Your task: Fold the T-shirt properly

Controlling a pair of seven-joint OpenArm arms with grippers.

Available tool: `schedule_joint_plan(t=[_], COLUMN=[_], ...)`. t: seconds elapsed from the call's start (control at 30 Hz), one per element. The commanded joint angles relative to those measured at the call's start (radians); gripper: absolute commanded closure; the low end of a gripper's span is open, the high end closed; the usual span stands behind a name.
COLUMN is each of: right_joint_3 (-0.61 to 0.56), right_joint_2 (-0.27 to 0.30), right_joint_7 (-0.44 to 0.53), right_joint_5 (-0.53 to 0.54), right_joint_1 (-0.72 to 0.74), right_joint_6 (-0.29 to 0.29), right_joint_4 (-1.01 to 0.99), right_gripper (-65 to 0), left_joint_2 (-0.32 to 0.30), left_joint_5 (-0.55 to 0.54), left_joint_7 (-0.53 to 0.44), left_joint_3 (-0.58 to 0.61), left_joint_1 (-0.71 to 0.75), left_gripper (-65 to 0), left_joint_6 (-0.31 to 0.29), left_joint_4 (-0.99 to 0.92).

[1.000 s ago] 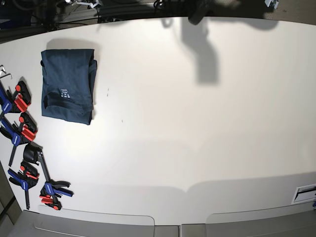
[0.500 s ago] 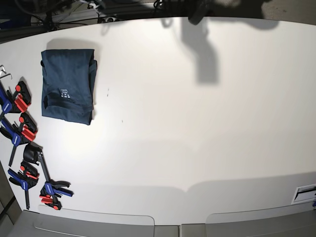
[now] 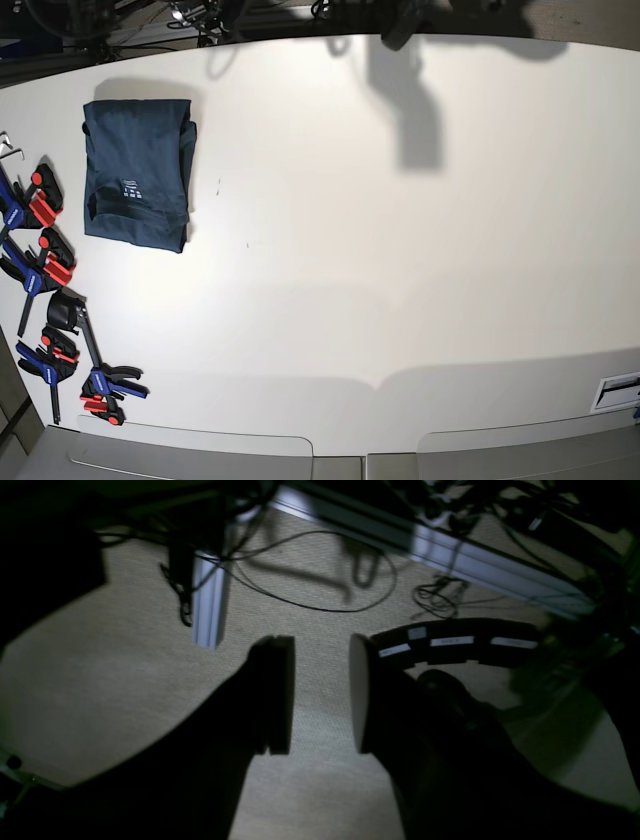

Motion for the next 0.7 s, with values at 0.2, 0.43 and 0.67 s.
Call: schedule_joint_plan(t=[0.2, 0.43, 0.67], right_joint_3=[0.003, 0.003, 0.004], right_joint_2=[-0.034, -0.033, -0.032], right_joint_7=[-0.011, -0.031, -0.073], right_joint_5=[0.004, 0.063, 0.128], right_joint_1=[-0.006, -0.006, -0.006], right_joint_6=[-0.022, -0.022, -0.034], right_joint_4=[0.000, 0.000, 0.000], right_gripper=[-9.3, -3.9, 0.0], left_joint_2=[0.085, 0.121, 0.127], left_joint_5=[0.059, 0.055, 0.055], left_joint_7=[0.002, 0.002, 0.019], left_joint_3=[0.072, 0.072, 0.072], left_joint_1=[-0.028, -0.025, -0.024], left_gripper=[-18.6, 0.0, 0.0], left_joint_6=[0.060, 0.060, 0.064], left_joint_4=[-0.011, -0.009, -0.009])
